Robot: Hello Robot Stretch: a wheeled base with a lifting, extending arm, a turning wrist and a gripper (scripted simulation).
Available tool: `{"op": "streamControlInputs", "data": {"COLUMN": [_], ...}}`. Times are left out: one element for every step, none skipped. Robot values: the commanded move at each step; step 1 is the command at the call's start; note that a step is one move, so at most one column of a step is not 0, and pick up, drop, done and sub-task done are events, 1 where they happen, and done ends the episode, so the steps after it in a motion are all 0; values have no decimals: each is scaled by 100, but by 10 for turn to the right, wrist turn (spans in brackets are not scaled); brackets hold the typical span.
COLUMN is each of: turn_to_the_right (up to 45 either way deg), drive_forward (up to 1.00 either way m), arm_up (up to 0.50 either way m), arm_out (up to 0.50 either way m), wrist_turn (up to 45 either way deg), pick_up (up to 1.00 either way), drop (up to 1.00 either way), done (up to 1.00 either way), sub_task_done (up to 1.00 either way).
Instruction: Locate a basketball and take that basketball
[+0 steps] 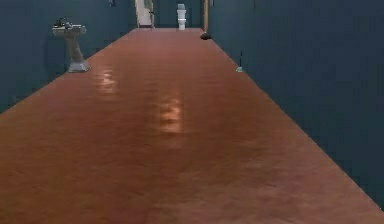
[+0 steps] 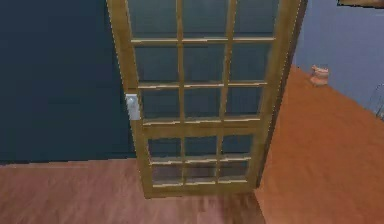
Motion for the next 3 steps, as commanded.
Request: {"op": "streamControlInputs", "data": {"turn_to_the_right": [0,0,0], "drive_forward": [100,100,100], "arm_up": [0,0,0], "arm_out": [0,0,0], "wrist_turn": [0,0,0], "pick_up": [0,0,0], "drop": [0,0,0], "done": [0,0,0], "sub_task_done": [0,0,0]}}
